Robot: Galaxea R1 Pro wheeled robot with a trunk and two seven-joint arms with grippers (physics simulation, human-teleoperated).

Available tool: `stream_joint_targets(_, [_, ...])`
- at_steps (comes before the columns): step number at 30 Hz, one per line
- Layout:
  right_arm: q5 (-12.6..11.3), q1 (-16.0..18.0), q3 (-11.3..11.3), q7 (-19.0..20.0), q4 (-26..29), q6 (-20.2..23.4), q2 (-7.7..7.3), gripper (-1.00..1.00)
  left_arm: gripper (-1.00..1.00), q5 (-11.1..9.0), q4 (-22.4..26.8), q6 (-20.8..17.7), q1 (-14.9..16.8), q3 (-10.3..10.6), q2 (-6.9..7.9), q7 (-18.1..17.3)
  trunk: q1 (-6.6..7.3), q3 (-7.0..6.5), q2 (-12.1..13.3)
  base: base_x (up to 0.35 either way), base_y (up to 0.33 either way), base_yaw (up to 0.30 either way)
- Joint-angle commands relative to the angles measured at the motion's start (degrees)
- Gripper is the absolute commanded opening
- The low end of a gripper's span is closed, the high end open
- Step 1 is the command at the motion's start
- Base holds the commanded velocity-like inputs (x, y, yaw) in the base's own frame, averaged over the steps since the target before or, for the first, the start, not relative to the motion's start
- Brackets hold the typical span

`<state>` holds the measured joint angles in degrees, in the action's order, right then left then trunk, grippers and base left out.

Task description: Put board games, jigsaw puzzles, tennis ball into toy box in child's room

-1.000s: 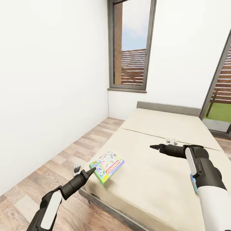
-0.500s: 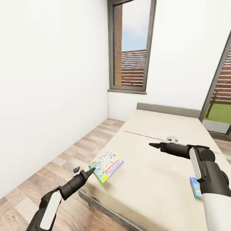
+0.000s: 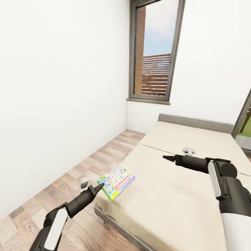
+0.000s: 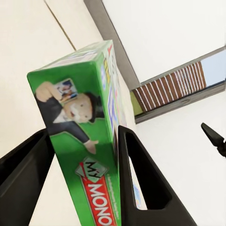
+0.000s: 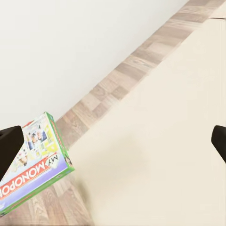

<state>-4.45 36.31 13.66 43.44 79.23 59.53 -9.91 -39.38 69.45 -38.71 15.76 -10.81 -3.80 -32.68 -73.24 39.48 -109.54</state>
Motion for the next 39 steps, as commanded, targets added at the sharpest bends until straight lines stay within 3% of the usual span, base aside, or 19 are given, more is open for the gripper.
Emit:
stream_joint_targets(1, [-0.42,0.02,0.08,-0.16,0.05,0.47,-0.02,1.0,-1.0,-0.1,-0.02,-0.4,0.06,-0.14,-0.06,-0.14,0.23,-0.13,0.39,0.0,0.0,0.28])
stream_joint_targets(23, [-0.36,-0.09,0.12,-0.28,0.69,0.47,-0.33,1.0,-1.0,-0.79,0.06,-0.93,0.06,-0.97,0.03,-0.68,5.07,-4.07,9.21,0.0,0.0,0.298])
stream_joint_targets(32, [-0.31,-0.1,0.04,-0.28,0.74,0.47,-0.29,1.0,-1.0,-0.99,5.15,-3.39,-1.68,-1.12,0.03,-0.88,7.04,-5.69,12.82,0.0,0.0,0.3])
stream_joint_targets(39, [-0.3,-0.1,-0.02,-0.28,0.81,0.47,-0.24,1.0,-1.0,-0.82,6.1,-4.35,-2.37,-1.79,0.03,-0.68,8.58,-6.95,15.63,0.0,0.0,0.3])
